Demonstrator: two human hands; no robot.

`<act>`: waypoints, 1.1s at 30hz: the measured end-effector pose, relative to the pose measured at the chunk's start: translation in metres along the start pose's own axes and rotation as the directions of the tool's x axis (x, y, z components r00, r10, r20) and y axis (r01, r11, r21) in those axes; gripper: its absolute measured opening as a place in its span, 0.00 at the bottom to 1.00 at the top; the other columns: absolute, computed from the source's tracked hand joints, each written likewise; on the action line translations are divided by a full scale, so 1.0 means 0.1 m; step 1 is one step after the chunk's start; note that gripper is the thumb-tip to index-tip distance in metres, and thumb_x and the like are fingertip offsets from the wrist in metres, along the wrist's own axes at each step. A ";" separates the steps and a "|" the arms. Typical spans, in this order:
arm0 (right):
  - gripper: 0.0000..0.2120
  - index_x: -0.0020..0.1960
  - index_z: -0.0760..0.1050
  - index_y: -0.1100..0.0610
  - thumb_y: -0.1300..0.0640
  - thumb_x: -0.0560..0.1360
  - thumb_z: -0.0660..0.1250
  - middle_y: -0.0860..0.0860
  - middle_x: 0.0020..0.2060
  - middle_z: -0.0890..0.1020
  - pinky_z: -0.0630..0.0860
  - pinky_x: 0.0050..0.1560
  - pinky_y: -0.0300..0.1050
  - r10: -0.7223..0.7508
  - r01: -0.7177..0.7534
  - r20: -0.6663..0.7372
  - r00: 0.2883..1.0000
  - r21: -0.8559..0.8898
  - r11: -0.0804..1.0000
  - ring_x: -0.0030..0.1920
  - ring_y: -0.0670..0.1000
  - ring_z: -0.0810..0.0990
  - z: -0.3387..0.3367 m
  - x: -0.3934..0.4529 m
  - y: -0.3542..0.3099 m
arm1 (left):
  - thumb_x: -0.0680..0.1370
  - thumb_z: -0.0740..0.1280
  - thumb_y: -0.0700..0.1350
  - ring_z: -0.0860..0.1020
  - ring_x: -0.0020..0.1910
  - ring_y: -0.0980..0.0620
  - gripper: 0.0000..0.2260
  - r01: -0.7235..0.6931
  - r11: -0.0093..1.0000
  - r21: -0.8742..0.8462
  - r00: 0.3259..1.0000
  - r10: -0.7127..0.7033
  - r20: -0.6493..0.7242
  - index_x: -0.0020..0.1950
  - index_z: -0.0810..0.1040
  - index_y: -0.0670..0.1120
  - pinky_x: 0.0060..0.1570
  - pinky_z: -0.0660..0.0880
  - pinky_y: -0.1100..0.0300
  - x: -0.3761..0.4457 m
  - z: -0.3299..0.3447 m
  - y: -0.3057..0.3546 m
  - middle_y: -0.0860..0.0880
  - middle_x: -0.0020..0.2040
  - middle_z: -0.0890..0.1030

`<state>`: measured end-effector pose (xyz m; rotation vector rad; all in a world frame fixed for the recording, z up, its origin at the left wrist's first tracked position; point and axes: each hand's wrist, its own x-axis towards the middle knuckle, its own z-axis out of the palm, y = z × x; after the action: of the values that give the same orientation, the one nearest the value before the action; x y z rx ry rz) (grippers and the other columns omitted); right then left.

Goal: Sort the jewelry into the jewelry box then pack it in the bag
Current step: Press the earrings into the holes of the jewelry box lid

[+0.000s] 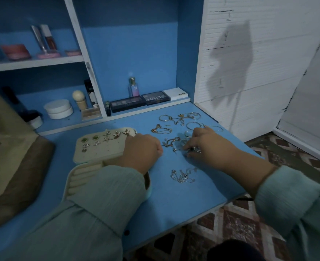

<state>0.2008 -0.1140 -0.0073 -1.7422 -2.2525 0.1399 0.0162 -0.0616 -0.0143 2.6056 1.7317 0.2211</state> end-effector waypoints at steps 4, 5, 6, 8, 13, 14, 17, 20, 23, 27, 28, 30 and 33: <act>0.10 0.54 0.80 0.49 0.53 0.75 0.64 0.48 0.50 0.72 0.70 0.55 0.45 -0.001 0.004 0.031 1.000 -0.081 0.997 0.56 0.50 0.66 0.04 0.04 -0.07 | 0.77 0.63 0.50 0.76 0.52 0.52 0.08 -0.011 1.000 -0.013 1.000 0.011 -0.012 0.48 0.82 0.54 0.59 0.69 0.52 -0.01 0.01 -0.01 0.55 0.50 0.80; 0.09 0.52 0.80 0.50 0.54 0.75 0.64 0.48 0.49 0.72 0.70 0.55 0.45 -0.002 0.004 0.032 1.000 -0.073 0.997 0.56 0.50 0.66 0.05 0.04 -0.07 | 0.77 0.62 0.50 0.76 0.52 0.52 0.08 -0.016 1.000 -0.011 1.000 0.016 -0.016 0.48 0.82 0.54 0.58 0.69 0.53 -0.01 0.01 -0.01 0.55 0.50 0.81; 0.08 0.51 0.80 0.51 0.54 0.74 0.64 0.47 0.48 0.72 0.70 0.55 0.46 -0.002 0.004 0.034 0.999 -0.065 0.998 0.56 0.49 0.66 0.05 0.05 -0.07 | 0.78 0.62 0.50 0.76 0.52 0.52 0.08 -0.020 1.000 -0.010 1.000 0.019 -0.020 0.48 0.82 0.53 0.58 0.68 0.53 -0.01 0.01 -0.01 0.55 0.50 0.81; 0.06 0.48 0.80 0.52 0.56 0.74 0.65 0.46 0.46 0.71 0.70 0.54 0.45 -0.014 0.015 0.025 1.000 -0.043 0.999 0.54 0.49 0.67 0.05 0.05 -0.08 | 0.78 0.62 0.50 0.75 0.53 0.52 0.08 -0.027 1.000 -0.011 0.999 0.026 -0.036 0.49 0.81 0.53 0.58 0.66 0.53 -0.02 0.01 0.00 0.55 0.51 0.80; 0.06 0.38 0.72 0.54 0.63 0.71 0.65 0.46 0.36 0.74 0.70 0.40 0.34 0.025 -0.021 -0.018 1.000 0.192 0.981 0.38 0.47 0.74 -0.05 0.10 -0.18 | 0.78 0.59 0.50 0.76 0.51 0.50 0.09 -0.023 0.999 -0.032 0.992 0.019 -0.122 0.48 0.78 0.49 0.55 0.69 0.55 -0.06 -0.06 -0.04 0.52 0.48 0.80; 0.09 0.35 0.71 0.53 0.64 0.70 0.65 0.45 0.34 0.74 0.68 0.36 0.31 0.032 -0.027 -0.016 0.999 0.229 0.973 0.35 0.45 0.73 -0.08 0.11 -0.22 | 0.78 0.59 0.49 0.76 0.50 0.50 0.10 -0.012 0.998 -0.055 0.992 0.005 -0.127 0.48 0.79 0.48 0.53 0.70 0.56 -0.06 -0.09 -0.06 0.51 0.48 0.80; 0.13 0.32 0.69 0.52 0.65 0.70 0.68 0.42 0.32 0.75 0.69 0.34 0.26 0.047 -0.044 -0.001 0.999 0.338 0.940 0.32 0.39 0.73 -0.16 0.19 -0.34 | 0.77 0.60 0.49 0.76 0.48 0.53 0.08 0.044 0.987 -0.153 0.997 -0.054 -0.063 0.49 0.78 0.49 0.46 0.69 0.60 -0.09 -0.22 -0.16 0.52 0.47 0.79; 0.11 0.33 0.74 0.53 0.64 0.70 0.70 0.43 0.32 0.78 0.71 0.32 0.27 0.056 -0.066 0.035 0.998 0.475 0.877 0.30 0.36 0.75 -0.19 0.31 -0.48 | 0.76 0.62 0.47 0.77 0.45 0.54 0.06 0.107 0.948 -0.300 0.993 -0.118 -0.019 0.42 0.77 0.52 0.48 0.73 0.57 -0.17 -0.36 -0.35 0.56 0.43 0.79; 0.10 0.36 0.77 0.51 0.64 0.70 0.72 0.43 0.31 0.77 0.75 0.33 0.35 0.093 -0.088 0.024 0.995 0.608 0.789 0.26 0.36 0.74 -0.16 0.46 -0.65 | 0.75 0.61 0.47 0.76 0.42 0.54 0.07 0.178 0.920 -0.349 0.977 -0.207 -0.046 0.40 0.77 0.51 0.44 0.73 0.55 -0.25 -0.45 -0.61 0.55 0.39 0.79; 0.07 0.47 0.81 0.59 0.67 0.71 0.70 0.44 0.31 0.77 0.69 0.31 0.24 0.109 -0.099 0.029 0.994 0.689 0.718 0.25 0.33 0.73 -0.05 0.66 -0.92 | 0.77 0.62 0.51 0.76 0.44 0.54 0.06 0.248 0.841 -0.480 0.926 -0.352 -0.137 0.43 0.76 0.53 0.49 0.75 0.54 -0.34 -0.48 -1.00 0.55 0.43 0.78; 0.07 0.46 0.82 0.59 0.67 0.71 0.70 0.44 0.31 0.78 0.69 0.30 0.24 0.111 -0.105 0.037 0.993 0.699 0.708 0.25 0.33 0.73 -0.01 0.70 -0.98 | 0.78 0.62 0.50 0.76 0.44 0.54 0.06 0.248 0.820 -0.516 0.911 -0.379 -0.164 0.43 0.75 0.53 0.48 0.75 0.54 -0.36 -0.49 -1.08 0.54 0.44 0.78; 0.06 0.44 0.81 0.58 0.68 0.71 0.69 0.46 0.31 0.78 0.69 0.28 0.25 0.121 -0.129 0.065 0.990 0.737 0.663 0.25 0.34 0.74 0.07 0.78 -1.11 | 0.78 0.62 0.50 0.76 0.44 0.53 0.05 0.264 0.769 -0.582 0.866 -0.455 -0.209 0.44 0.74 0.53 0.47 0.75 0.55 -0.39 -0.46 -1.23 0.52 0.46 0.78; 0.06 0.41 0.81 0.57 0.67 0.70 0.71 0.47 0.30 0.78 0.70 0.26 0.27 0.128 -0.156 0.097 0.987 0.779 0.607 0.23 0.36 0.73 0.19 0.88 -1.27 | 0.80 0.60 0.49 0.73 0.45 0.55 0.04 0.327 0.704 -0.630 0.803 -0.559 -0.208 0.48 0.74 0.51 0.45 0.69 0.60 -0.43 -0.40 -1.39 0.52 0.48 0.75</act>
<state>0.0575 -0.0612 0.0212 -1.3805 -1.6203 1.0366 -0.1322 -0.0502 0.0093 1.7143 1.9510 1.1129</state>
